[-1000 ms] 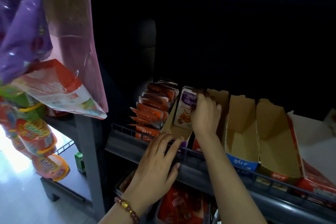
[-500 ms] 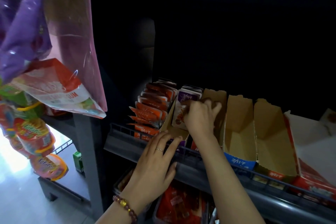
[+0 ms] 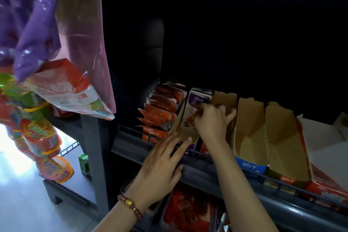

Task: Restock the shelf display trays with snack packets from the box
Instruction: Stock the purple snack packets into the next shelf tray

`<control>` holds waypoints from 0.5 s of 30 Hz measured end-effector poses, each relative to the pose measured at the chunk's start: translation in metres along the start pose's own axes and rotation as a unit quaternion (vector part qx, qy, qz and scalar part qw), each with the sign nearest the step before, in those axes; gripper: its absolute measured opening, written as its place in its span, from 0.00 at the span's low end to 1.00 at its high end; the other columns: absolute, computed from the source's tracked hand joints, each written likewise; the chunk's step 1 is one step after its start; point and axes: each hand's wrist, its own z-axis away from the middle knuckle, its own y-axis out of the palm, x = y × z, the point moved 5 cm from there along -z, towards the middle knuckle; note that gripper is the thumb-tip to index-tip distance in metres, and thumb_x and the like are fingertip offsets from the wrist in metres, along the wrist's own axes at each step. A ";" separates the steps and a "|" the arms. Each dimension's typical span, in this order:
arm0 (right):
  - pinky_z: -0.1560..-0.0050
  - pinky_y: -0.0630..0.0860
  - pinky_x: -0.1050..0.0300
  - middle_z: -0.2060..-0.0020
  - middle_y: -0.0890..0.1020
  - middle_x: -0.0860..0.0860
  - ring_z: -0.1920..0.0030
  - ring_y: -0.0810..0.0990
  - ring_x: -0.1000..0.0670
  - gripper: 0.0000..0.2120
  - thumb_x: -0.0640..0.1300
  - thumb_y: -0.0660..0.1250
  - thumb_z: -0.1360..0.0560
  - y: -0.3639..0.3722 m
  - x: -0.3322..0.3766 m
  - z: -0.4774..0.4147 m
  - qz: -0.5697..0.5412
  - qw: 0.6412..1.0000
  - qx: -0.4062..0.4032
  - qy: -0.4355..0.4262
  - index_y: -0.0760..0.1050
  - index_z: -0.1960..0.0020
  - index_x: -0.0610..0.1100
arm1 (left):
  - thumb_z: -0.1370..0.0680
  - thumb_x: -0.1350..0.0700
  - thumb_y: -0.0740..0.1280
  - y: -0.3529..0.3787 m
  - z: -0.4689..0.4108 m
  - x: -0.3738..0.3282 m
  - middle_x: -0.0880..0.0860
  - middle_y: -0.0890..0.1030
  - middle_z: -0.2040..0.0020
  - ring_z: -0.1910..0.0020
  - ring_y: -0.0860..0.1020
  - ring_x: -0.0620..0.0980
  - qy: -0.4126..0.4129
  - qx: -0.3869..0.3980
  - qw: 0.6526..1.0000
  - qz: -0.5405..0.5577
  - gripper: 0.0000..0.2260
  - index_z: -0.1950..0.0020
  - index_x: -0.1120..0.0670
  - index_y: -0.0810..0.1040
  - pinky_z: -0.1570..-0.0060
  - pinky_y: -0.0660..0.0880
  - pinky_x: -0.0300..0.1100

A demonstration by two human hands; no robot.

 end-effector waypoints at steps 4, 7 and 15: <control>0.33 0.45 0.40 0.57 0.82 0.48 0.43 0.72 0.43 0.06 0.40 0.67 0.29 -0.002 0.008 0.012 -0.020 0.996 -0.083 -0.040 0.81 0.55 0.44 | 0.23 0.52 0.58 -0.004 0.005 0.004 0.51 0.58 0.23 0.24 0.54 0.48 0.027 0.005 0.999 0.015 0.30 0.22 0.52 0.52 0.26 0.51 0.46; 0.34 0.49 0.42 0.59 0.83 0.50 0.46 0.74 0.44 0.06 0.40 0.67 0.28 -0.016 0.013 0.025 -0.036 0.987 -0.146 -0.063 0.82 0.55 0.47 | 0.22 0.54 0.59 -0.012 0.014 0.005 0.52 0.58 0.23 0.24 0.55 0.48 0.060 -0.003 0.998 -0.002 0.28 0.23 0.54 0.57 0.26 0.54 0.48; 0.48 0.63 0.57 0.61 0.80 0.50 0.57 0.76 0.48 0.06 0.37 0.65 0.28 -0.056 0.050 0.127 -0.158 0.904 -0.117 -0.380 0.81 0.56 0.43 | 0.22 0.55 0.57 -0.057 0.089 0.006 0.55 0.81 0.48 0.55 0.78 0.53 0.125 0.047 0.991 -0.010 0.13 0.46 0.57 0.79 0.53 0.72 0.46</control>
